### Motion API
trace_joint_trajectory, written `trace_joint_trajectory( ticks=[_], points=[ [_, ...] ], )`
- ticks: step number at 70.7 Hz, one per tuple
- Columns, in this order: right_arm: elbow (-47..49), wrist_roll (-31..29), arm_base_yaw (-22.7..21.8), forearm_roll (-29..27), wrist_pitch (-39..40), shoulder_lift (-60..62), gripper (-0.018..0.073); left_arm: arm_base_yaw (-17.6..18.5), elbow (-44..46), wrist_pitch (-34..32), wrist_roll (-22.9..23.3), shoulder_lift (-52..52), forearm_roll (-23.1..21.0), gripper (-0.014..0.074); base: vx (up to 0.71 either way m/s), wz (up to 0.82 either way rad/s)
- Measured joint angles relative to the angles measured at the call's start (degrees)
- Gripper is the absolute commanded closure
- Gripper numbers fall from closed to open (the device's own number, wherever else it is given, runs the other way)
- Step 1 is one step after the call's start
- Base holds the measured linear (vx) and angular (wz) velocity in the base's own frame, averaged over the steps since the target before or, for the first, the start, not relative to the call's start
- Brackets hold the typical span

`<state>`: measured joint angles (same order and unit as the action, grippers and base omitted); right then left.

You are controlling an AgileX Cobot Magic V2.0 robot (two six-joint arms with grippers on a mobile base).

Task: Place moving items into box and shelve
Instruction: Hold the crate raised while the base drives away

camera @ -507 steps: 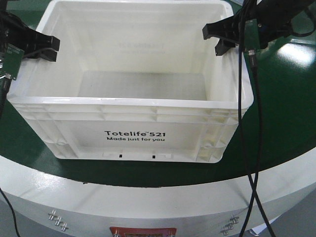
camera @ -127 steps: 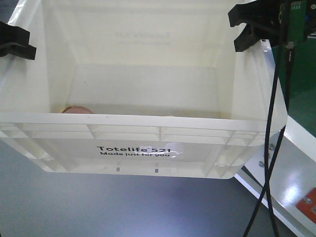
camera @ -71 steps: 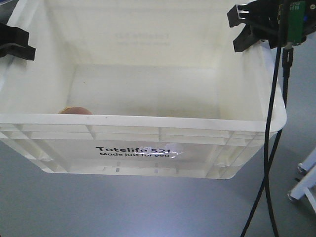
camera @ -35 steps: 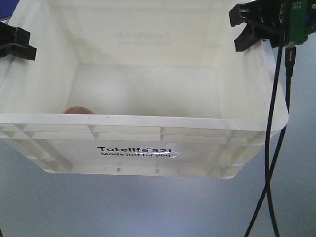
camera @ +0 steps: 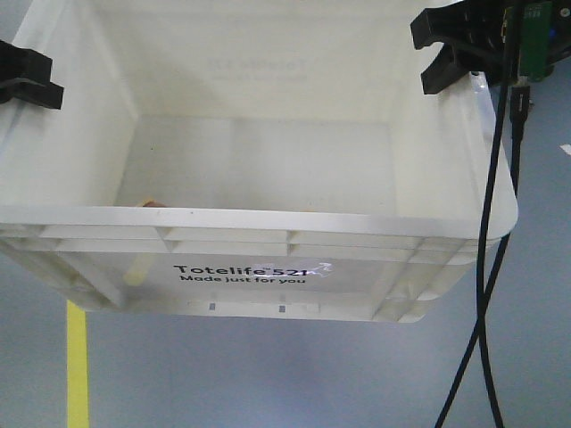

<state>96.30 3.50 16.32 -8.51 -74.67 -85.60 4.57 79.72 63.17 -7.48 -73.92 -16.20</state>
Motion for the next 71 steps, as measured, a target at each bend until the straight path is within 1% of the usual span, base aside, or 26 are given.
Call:
trace_joint_trajectory(
  ticks=[35, 71],
  points=[
    [0.00, 0.00, 0.00, 0.00, 0.00, 0.00, 0.0571, 0.00, 0.00, 0.00, 0.00, 0.00, 0.00, 0.0613, 0.27, 0.50],
    [0.00, 0.00, 0.00, 0.00, 0.00, 0.00, 0.0571, 0.00, 0.00, 0.05, 0.00, 0.00, -0.05, 0.0613, 0.33, 0.24]
  ],
)
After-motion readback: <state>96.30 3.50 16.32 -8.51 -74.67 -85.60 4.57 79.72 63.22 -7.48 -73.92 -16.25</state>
